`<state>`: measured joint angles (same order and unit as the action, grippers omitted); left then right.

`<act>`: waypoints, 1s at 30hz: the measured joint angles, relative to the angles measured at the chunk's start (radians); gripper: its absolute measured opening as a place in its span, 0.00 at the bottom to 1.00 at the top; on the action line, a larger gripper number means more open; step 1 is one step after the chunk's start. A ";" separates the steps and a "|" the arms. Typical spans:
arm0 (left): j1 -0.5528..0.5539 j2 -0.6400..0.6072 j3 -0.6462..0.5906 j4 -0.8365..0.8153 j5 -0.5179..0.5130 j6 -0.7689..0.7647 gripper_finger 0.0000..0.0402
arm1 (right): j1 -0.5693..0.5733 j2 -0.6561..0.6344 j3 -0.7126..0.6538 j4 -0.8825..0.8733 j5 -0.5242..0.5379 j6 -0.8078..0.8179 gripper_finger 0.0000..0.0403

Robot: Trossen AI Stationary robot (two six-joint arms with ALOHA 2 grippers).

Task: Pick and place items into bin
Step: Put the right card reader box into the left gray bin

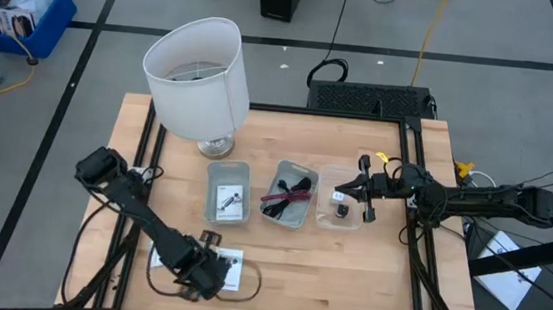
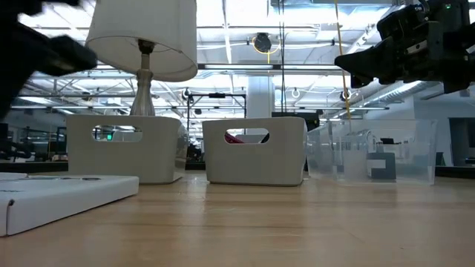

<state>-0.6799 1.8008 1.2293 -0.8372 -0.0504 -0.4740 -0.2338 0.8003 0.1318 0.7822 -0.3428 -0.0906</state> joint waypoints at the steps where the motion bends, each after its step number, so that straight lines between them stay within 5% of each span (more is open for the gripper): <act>1: -0.011 0.000 0.000 -0.008 -0.002 0.103 0.23 | 0.000 0.000 0.000 0.000 0.000 0.000 0.00; 7: -0.041 0.000 0.000 -0.059 -0.121 0.583 0.23 | 0.000 0.000 0.000 0.000 0.000 0.002 0.00; 11: -0.021 0.002 0.000 -0.076 -0.228 0.744 0.23 | 0.000 0.000 0.000 -0.001 0.000 0.003 0.00; 21: 0.010 0.016 -0.035 -0.074 -0.212 1.002 0.23 | 0.000 0.000 0.000 -0.011 0.000 0.002 0.00; 25: 0.010 0.015 -0.040 -0.084 -0.294 0.839 0.23 | 0.000 0.000 0.000 -0.012 0.000 0.012 0.00; 30: 0.019 0.003 -0.035 -0.109 -0.321 0.349 0.23 | 0.000 0.000 0.000 -0.016 0.000 0.026 0.00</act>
<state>-0.6605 1.8034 1.1942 -0.9463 -0.3719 -0.1254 -0.2340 0.8005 0.1318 0.7662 -0.3424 -0.0643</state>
